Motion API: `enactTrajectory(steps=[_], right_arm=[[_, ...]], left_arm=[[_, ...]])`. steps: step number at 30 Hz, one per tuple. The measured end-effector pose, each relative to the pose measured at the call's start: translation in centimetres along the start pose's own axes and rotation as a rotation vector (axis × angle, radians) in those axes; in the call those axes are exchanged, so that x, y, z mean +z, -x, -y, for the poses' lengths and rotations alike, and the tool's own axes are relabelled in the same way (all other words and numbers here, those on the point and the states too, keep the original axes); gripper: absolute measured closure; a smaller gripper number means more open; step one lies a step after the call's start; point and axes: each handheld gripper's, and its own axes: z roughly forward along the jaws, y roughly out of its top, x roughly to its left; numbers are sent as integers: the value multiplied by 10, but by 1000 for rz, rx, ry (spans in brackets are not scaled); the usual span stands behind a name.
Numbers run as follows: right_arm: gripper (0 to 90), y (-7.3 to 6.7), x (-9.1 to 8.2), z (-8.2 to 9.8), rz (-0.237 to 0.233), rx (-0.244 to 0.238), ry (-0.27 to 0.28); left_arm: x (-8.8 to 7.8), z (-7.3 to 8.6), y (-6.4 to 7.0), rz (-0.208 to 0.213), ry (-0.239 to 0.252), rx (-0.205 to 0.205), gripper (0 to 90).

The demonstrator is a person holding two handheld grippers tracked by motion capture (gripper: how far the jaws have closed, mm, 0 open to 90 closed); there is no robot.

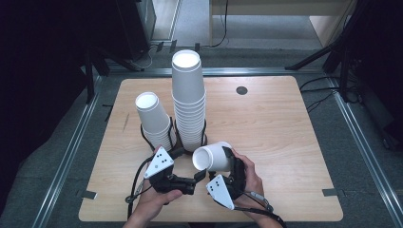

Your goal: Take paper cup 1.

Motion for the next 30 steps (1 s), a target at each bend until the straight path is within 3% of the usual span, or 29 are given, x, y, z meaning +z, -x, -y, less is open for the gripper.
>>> enactTrajectory(steps=[9, 22, 25, 28, 30], right_arm=[[199, -5, -2, -3, -33, -22, 38], [187, -8, -5, -3, -54, -45, 78], [182, -8, -4, -2, -50, -61, 84], [172, -8, -4, -1, -53, -52, 79], [160, -9, -4, -1, -52, -48, 77]], left_arm=[[5, 3, 3, 16, -25, 3, 9], [6, 4, 3, 57, -42, 7, 204], [5, 4, 3, 53, -44, 13, 212], [5, 4, -1, 58, -38, -8, 221], [4, 4, -1, 58, -36, -2, 228]])
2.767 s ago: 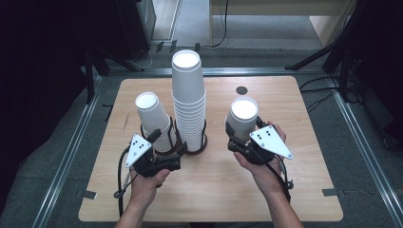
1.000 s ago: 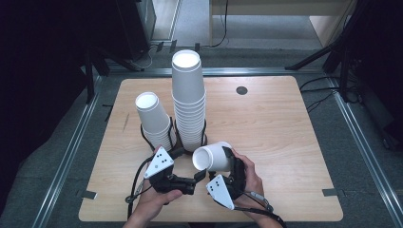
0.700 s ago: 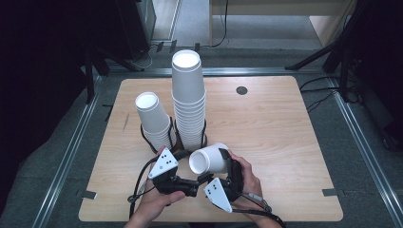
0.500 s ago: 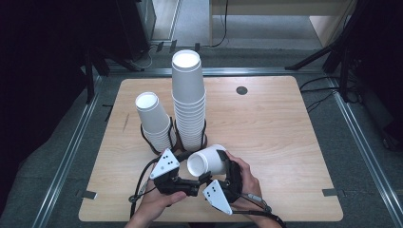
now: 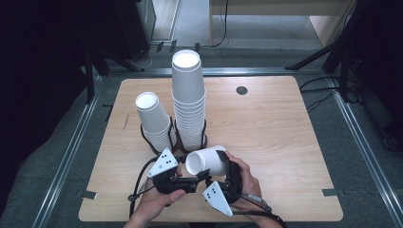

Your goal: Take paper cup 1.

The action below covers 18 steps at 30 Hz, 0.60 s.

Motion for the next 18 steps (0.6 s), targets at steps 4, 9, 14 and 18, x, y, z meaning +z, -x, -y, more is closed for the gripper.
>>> enactTrajectory(steps=[4, 9, 14, 18], right_arm=[[136, 0, 1, -1, -2, 12, -2], [121, 0, 0, -1, -4, 19, 0], [110, 1, -1, -2, -13, 30, -3], [116, 3, -4, -3, -26, 42, -7]], left_arm=[[-1, 0, 0, 0, 8, -5, 245], [-2, 1, 0, 1, 10, 7, 254], [-2, 1, -1, -23, 21, 8, 257], [-6, 0, -7, -41, 39, 2, 258]])
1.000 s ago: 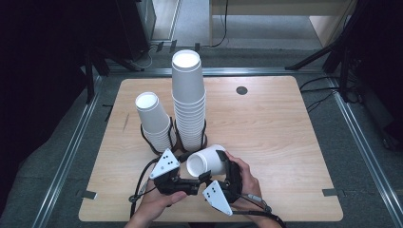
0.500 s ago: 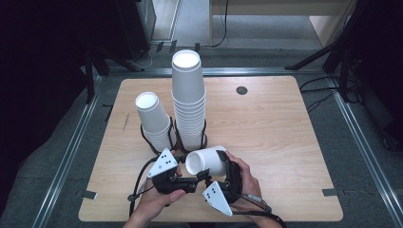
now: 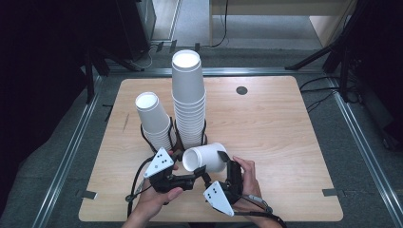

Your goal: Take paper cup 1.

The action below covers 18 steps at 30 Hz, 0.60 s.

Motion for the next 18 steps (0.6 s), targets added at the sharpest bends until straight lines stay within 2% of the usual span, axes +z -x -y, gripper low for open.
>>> enactTrajectory(steps=[5, 6, 7, 11, 14, 15, 16, 17, 18], right_arm=[[77, 2, -2, 0, -12, 33, -6], [51, 3, -3, 0, -21, 59, -9], [51, 3, -3, 0, -21, 59, -9], [27, 8, -8, -2, -37, 109, -7], [19, 14, -12, -5, -57, 189, -9], [15, 19, -14, -7, -63, 247, -11], [15, 19, -14, -7, -63, 247, -11], [15, 25, -15, -8, -76, 329, -21], [15, 28, -16, -8, -80, 355, -21]], left_arm=[[-1, 0, -3, -24, 13, -12, 257], [-1, 0, -4, -28, 21, -18, 257], [-1, 0, -4, -28, 21, -18, 258], [-3, 1, -5, -45, 44, -25, 258], [-5, 0, -6, -43, 63, -27, 258], [-6, -1, -6, -45, 80, -26, 258], [-6, -1, -6, -45, 80, -26, 258], [-8, -2, -6, -51, 98, -25, 259], [-10, -2, -6, -47, 108, -25, 259]])
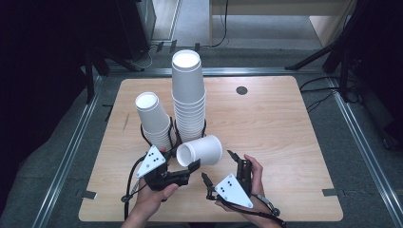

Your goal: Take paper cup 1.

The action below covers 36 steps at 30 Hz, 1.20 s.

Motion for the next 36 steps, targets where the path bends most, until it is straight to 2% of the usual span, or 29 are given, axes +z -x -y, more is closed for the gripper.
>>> enactTrajectory(steps=[1, 2, 3, 4, 5, 7, 8, 13, 14, 15, 16, 17, 18, 19, 21, 22, 23, 24, 25, 26, 28, 29, 34, 36], right_arm=[[15, 2, -1, -1, -4, 41, -3], [15, 2, -1, -1, -4, 41, -3], [15, 8, -3, -4, -2, 107, 3], [15, 8, -3, -4, -2, 107, 3], [15, 13, -4, -7, -2, 179, 15], [15, 17, -6, -10, -7, 236, 22], [15, 17, -6, -10, -7, 236, 22], [15, 25, -12, -19, -36, 389, 47], [15, 25, -12, -19, -36, 389, 47], [14, 29, -13, -21, -50, 455, 58], [14, 29, -13, -21, -50, 455, 58], [14, 30, -14, -22, -52, 482, 60], [14, 32, -14, -22, -57, 515, 65], [15, 36, -15, -23, -78, 580, 70], [18, 37, -15, -23, -85, 597, 70], [48, 38, -14, -24, -110, 642, 63], [48, 38, -14, -24, -110, 642, 63], [65, 37, -12, -24, -132, 671, 51], [65, 37, -12, -24, -132, 671, 51], [62, 37, -12, -25, -135, 693, 44], [27, 38, -11, -27, -131, 763, 38], [26, 38, -11, -27, -131, 775, 40], [26, 41, -10, -29, -133, 955, 27], [26, 39, -10, -31, -140, 1009, 24]], left_arm=[[-1, -1, 0, 3, 10, 0, 259], [-1, -1, 0, 3, 10, 0, 259], [-3, -2, 0, 5, 34, -3, 260], [-3, -2, 0, 5, 34, -3, 260], [-5, -3, -1, 13, 45, -1, 260], [-7, -4, -2, 15, 75, -6, 260], [-7, -4, -2, 15, 75, -6, 261], [-11, -5, -3, 24, 139, -12, 260], [-12, -5, -3, 31, 160, -16, 260], [-11, -5, -3, 45, 181, -17, 260], [-11, -5, -3, 45, 181, -17, 260], [-11, -5, -3, 38, 184, -12, 260], [-10, -5, -4, 31, 188, -11, 260], [-9, -4, -5, 28, 202, -19, 260], [-9, -4, -6, 31, 208, -18, 260], [-9, -3, -6, 35, 222, -16, 260], [-9, -3, -6, 35, 222, -16, 260], [-8, -3, -6, 35, 229, -4, 260], [-8, -3, -6, 35, 229, -4, 260], [-8, -2, -5, 39, 239, 0, 260], [-8, -2, -5, 37, 246, 3, 260], [-8, -2, -4, 32, 250, 5, 260], [-7, -1, -5, 34, 271, 2, 260], [-6, 0, -5, 33, 278, 3, 260]])
